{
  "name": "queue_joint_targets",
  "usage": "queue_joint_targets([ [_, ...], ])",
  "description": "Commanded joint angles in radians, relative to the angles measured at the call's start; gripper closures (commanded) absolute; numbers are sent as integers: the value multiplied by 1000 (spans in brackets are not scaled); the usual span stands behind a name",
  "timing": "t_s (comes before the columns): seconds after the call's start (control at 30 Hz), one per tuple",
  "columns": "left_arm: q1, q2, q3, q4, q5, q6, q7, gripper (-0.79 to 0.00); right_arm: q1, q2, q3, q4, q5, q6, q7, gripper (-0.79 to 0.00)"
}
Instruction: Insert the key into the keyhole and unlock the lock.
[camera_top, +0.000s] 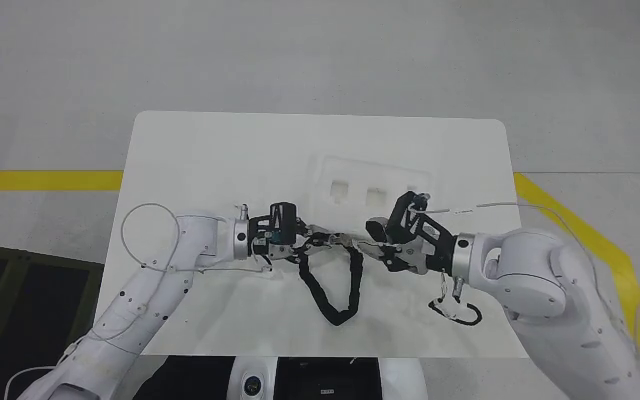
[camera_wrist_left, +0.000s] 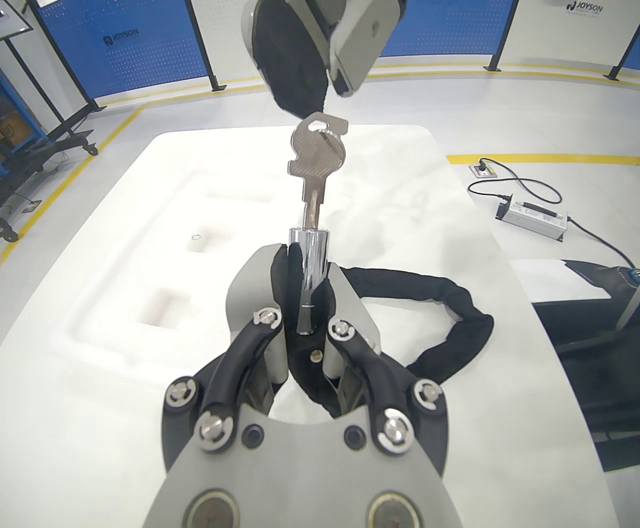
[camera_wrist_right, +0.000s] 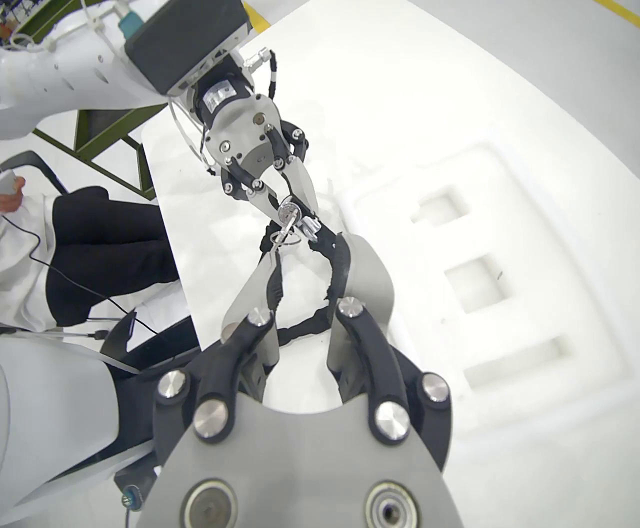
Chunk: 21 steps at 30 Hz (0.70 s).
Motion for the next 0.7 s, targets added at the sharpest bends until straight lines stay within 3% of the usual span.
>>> queue_joint_targets([
  [0.0,1,4,6,-8,-53,1,-49,0,3,1,0,12,-20,-36,-17,-785],
  [0.23,-16,23,30,-33,-227,1,-209,0,2,3,3,23,-44,-77,-45,-785],
  [0.33,-21,33,4,-47,-255,15,-302,0,2,3,3,23,-44,-77,-45,-785],
  [0.53,7,42,-29,-88,-315,23,-374,0,0,3,4,16,-74,-82,-61,-785],
  [0.67,7,46,-28,-88,-379,1,-426,0,8,7,5,18,-217,-210,-144,-785],
])
